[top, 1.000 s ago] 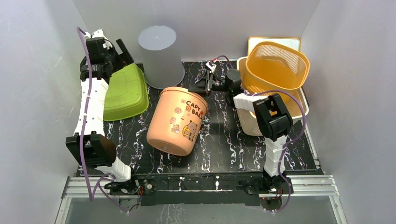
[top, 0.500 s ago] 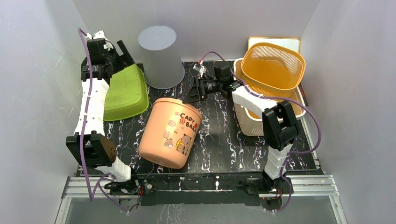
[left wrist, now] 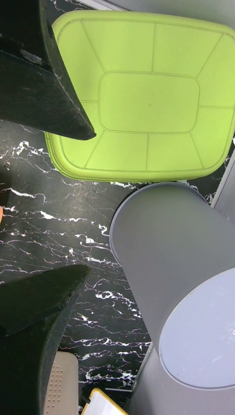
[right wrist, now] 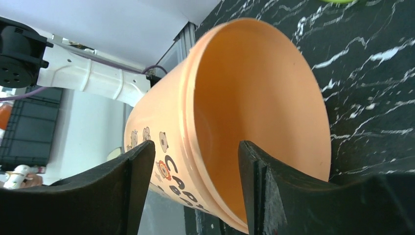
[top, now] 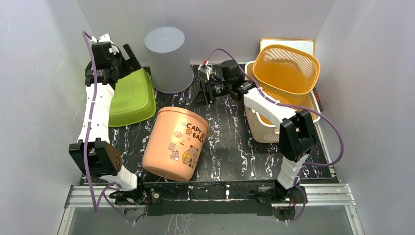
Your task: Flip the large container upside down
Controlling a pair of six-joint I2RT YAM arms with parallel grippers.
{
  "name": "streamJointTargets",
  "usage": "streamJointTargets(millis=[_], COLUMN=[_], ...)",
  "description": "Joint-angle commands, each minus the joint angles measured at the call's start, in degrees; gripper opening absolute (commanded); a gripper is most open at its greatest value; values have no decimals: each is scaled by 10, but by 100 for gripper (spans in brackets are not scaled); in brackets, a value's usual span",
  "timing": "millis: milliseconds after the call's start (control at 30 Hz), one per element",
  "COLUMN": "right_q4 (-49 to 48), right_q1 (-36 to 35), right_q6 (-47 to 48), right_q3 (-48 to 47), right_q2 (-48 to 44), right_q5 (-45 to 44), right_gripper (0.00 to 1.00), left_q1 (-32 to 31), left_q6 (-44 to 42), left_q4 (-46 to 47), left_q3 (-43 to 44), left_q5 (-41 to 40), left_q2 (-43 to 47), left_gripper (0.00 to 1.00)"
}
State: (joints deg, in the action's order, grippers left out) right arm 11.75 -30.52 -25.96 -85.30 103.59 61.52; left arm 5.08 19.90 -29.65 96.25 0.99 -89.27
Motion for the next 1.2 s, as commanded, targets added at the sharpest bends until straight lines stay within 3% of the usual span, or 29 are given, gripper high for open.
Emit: streamJointTargets(millis=[0,333,600,833,1000,1167], right_q4=[-10,50,63,66,81,2], right_q1=[0,-9,-86,-109,-115,-108], right_q6=[22,85,121,141,144,88], right_q3=[-58,-68,-72,-126,-142,-111], right_q2=[-35,-14,32,99,107,98], right_q5=[-22,-32,-62,-79,-60,12], right_gripper=[62,63,62,60,44,0], left_q1=[1,1,1,1,1,1], left_q6=[-12,-22,-18,-19,-19,-19], left_q4=[1,20,21,19,20,21], left_q3=[-7,-26,-26,-26,-31,-31], left_q5=[18,63,65,66,66,64], left_q2=[34,34,27,29,32,33], left_gripper=[98,98,98,98,98,98])
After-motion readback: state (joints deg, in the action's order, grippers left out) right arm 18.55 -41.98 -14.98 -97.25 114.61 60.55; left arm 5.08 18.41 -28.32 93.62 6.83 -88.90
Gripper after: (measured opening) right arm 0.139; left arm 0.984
